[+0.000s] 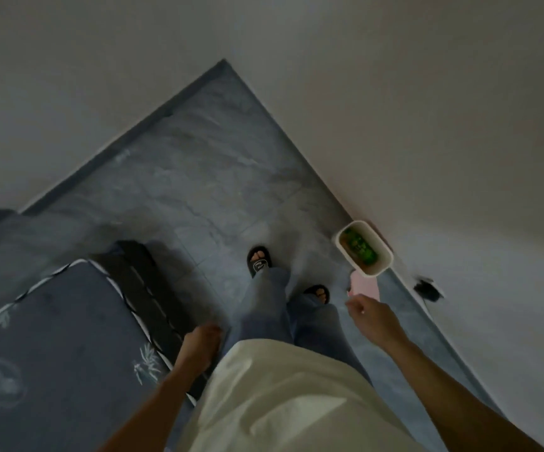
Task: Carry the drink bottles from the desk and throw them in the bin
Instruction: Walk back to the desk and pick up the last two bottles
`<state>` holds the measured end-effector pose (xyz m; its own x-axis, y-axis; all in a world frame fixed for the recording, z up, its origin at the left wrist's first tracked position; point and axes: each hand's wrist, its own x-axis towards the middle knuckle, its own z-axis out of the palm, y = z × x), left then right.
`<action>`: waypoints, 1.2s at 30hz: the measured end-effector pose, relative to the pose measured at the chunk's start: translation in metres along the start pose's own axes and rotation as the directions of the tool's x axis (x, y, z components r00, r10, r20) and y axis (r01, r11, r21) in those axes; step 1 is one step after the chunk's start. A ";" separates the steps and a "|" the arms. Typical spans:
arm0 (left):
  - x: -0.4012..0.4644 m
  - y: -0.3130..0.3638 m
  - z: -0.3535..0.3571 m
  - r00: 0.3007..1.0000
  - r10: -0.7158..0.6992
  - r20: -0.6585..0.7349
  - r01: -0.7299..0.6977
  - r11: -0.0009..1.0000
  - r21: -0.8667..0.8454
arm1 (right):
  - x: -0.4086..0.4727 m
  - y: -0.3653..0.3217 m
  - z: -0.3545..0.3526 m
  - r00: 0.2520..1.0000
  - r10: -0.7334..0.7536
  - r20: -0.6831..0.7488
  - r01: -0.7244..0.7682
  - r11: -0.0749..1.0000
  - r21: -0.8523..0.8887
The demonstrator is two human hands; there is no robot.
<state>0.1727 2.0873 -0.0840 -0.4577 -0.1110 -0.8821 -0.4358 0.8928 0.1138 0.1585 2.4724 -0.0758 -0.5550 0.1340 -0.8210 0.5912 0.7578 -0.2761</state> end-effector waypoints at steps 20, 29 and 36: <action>0.066 -0.068 -0.183 0.960 -0.266 -0.090 0.099 0.621 -0.777 | 0.114 -0.303 -0.064 0.969 -0.200 0.147 0.242 0.896 -0.372; 0.116 -0.072 -0.280 0.914 -0.383 -0.134 0.032 0.398 -0.917 | 0.203 -0.376 -0.124 0.968 0.052 0.246 0.092 0.838 -0.538; 0.095 -0.087 -0.257 0.871 -0.487 0.069 0.230 0.278 -0.933 | 0.243 -0.562 -0.097 0.920 -0.148 0.362 0.358 0.692 -0.627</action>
<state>-0.0325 1.8867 -0.0605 -0.1324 -0.5012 -0.8551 -0.9490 -0.1849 0.2553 -0.3652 2.1411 -0.0718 -0.3865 -0.2202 -0.8956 -0.1570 0.9726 -0.1714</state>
